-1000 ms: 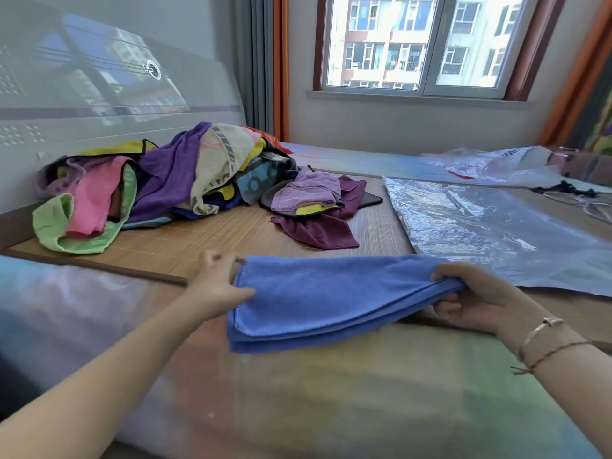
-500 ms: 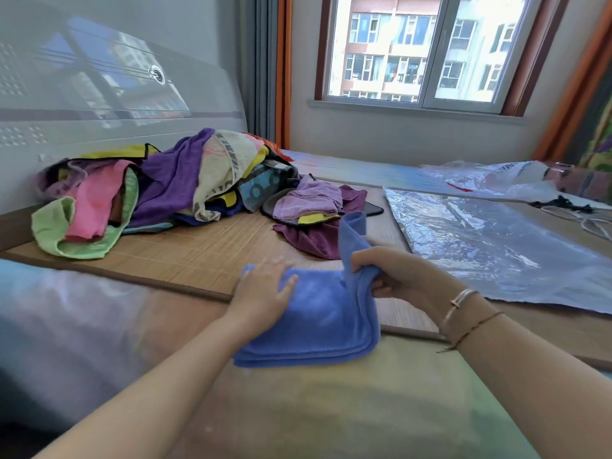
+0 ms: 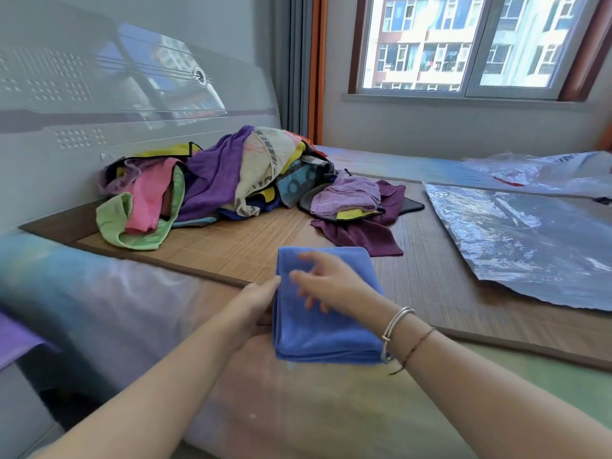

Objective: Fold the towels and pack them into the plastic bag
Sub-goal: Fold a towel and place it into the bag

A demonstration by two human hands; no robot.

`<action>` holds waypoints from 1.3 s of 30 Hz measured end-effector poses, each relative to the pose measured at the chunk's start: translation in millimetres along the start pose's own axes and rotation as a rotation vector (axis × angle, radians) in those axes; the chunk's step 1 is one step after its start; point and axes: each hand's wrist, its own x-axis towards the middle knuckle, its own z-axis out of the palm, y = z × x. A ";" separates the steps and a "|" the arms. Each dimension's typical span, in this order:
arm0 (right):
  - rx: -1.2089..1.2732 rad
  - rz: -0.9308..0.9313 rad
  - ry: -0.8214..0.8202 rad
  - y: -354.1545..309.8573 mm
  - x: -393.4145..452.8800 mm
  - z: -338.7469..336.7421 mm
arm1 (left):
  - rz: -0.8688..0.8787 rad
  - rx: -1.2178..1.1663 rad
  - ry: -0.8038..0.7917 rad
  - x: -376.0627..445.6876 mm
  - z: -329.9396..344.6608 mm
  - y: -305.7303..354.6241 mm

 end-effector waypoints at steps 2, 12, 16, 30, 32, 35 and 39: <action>-0.214 -0.262 0.341 10.5 6.2 -6.8 | 0.006 -0.007 0.026 2.4 1.4 -2.8; -0.806 0.041 -0.014 61.2 29.2 -0.2 | 0.085 -0.083 0.034 -9.2 23.6 -9.7; -0.573 -0.047 0.126 54.6 13.5 -19.9 | 0.209 -0.106 -0.058 -23.3 22.6 10.0; 0.908 0.201 0.399 91.8 -130.0 -205.0 | 0.377 -0.418 -0.685 -91.0 202.6 91.5; 1.014 0.264 0.390 114.4 -154.3 -231.0 | 0.351 -0.340 -0.721 -90.0 236.7 81.7; 0.884 0.378 0.411 147.5 -178.9 -260.6 | 0.293 -0.148 -0.655 -76.2 276.8 64.0; 0.661 0.459 0.527 184.6 -192.8 -293.9 | 0.547 0.572 -0.197 -36.6 313.4 54.6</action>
